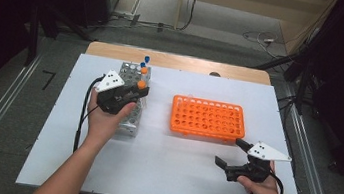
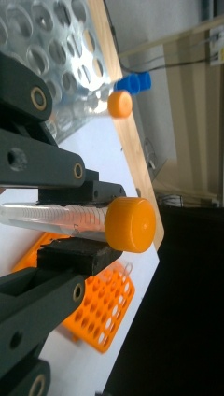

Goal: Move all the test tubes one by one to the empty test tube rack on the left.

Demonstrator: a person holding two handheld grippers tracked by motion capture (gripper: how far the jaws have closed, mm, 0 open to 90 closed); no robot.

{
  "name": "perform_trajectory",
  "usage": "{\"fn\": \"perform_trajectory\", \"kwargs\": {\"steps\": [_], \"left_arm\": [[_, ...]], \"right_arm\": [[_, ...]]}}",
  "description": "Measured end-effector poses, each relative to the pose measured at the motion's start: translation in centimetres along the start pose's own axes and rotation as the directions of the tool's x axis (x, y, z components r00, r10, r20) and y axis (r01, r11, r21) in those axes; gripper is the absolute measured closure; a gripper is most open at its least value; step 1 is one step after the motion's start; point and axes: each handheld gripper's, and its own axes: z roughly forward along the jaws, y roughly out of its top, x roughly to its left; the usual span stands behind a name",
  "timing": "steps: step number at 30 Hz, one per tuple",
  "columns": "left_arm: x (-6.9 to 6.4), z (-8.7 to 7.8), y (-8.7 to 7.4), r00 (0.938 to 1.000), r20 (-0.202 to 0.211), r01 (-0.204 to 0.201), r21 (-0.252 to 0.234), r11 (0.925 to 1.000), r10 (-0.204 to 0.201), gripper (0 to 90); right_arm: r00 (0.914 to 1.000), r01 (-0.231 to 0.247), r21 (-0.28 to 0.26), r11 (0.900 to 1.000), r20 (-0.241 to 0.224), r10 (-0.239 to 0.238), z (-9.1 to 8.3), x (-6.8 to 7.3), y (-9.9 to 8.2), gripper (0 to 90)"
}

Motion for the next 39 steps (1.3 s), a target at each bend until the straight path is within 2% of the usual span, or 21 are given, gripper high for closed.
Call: {"fn": "perform_trajectory", "kwargs": {"steps": [3, 8, 17, 22, 26, 32, 39], "left_arm": [[0.8, 0.3, 0.3, 0.9997, -0.024, 0.003, -0.005, 1.0, -0.003, 74.2], [1.8, 1.0, 0.7, 0.998, -0.062, 0.014, -0.018, 0.9997, -0.015, 74.2], [3.3, 2.7, 1.1, 0.9909, -0.125, 0.047, -0.038, 0.9982, -0.051, 74.2], [3.4, 3.5, 1.6, 0.986, -0.166, 0.01, -0.03, 0.9995, -0.015, 74.2], [3.6, 3.8, 1.7, 0.9818, -0.189, 0.015, -0.036, 0.9992, -0.021, 74.2], [3.8, 4.2, 1.4, 0.9763, -0.216, 0.004, -0.022, 0.9998, -0.009, 74.2], [3.7, 4.5, 1.2, 0.9768, -0.214, -0.004, -0.007, 1.0, 0.002, 74.2]], "right_arm": [[1.0, -0.006, -0.011, 0.9999, 0.005, 0.006, -0.1, -0.2, 0.0, 0.0], [0.9999, 0.009, -0.001, 1.0, 0.01, -0.009, 0.0, -0.2, -0.1, 0.0], [0.9999, 0.001, -0.005, 1.0, 0.013, -0.001, 0.1, -0.5, -0.3, 0.0], [0.9999, 0.002, -0.001, 1.0, 0.011, -0.002, 0.1, -0.4, -0.3, 0.0], [1.0, 0.002, 0.0, 1.0, 0.007, -0.002, 0.2, -0.5, -0.4, 0.0], [1.0, 0.003, 0.004, 1.0, 0.004, -0.003, 0.3, -0.4, -0.5, 0.0], [1.0, 0.003, 0.005, 1.0, 0.003, -0.003, 0.4, -0.3, -0.5, 0.0]]}}
